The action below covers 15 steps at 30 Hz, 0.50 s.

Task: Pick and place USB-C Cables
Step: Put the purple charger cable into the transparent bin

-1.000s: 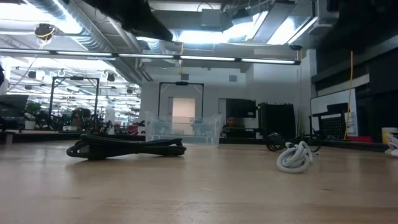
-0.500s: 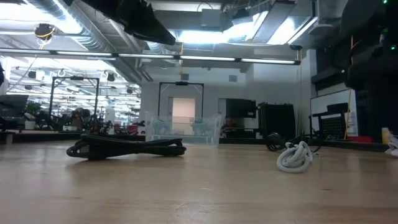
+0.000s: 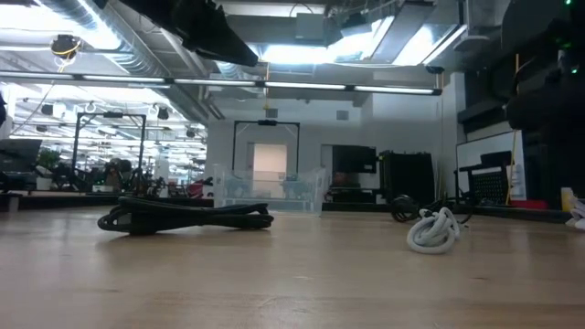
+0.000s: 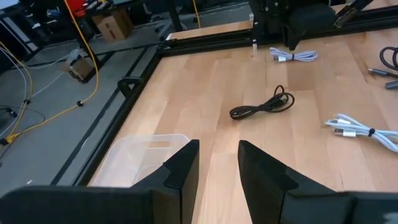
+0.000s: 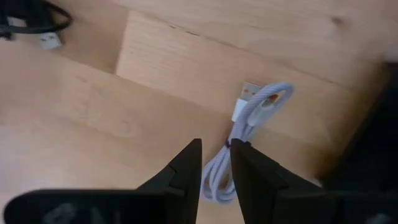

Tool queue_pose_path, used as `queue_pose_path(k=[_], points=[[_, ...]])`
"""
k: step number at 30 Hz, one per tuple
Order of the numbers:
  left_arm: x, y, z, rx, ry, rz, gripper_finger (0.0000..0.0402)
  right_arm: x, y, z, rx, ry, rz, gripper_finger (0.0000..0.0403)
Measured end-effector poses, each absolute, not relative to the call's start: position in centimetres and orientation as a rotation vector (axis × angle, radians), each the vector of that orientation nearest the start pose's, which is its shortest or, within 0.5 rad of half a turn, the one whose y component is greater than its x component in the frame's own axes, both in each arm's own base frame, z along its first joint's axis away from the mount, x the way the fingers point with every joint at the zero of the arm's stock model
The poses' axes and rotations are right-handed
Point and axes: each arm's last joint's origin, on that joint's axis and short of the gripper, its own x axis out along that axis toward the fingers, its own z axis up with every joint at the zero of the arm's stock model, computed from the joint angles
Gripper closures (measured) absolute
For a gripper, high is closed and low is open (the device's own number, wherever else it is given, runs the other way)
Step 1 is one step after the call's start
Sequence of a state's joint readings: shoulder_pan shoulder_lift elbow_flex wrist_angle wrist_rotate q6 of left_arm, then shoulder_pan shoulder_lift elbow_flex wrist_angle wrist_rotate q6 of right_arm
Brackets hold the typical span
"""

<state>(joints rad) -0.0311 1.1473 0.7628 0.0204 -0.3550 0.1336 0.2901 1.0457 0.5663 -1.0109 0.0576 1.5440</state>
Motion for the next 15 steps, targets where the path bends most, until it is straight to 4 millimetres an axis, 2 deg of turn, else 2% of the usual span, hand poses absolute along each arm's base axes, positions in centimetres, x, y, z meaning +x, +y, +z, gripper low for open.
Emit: queue_pose_path(k=[11, 15], points=[[25.0, 0.2, 27.4, 0.199, 0.378, 0.296, 0.0296, 14.4, 4.9, 15.1, 0.973, 1.401, -1.11, 0.0313], [25.0, 0.2, 27.4, 0.199, 0.378, 0.295, 0.0296, 15.0, 5.3, 14.2, 0.987, 1.394, -1.151, 0.0313]])
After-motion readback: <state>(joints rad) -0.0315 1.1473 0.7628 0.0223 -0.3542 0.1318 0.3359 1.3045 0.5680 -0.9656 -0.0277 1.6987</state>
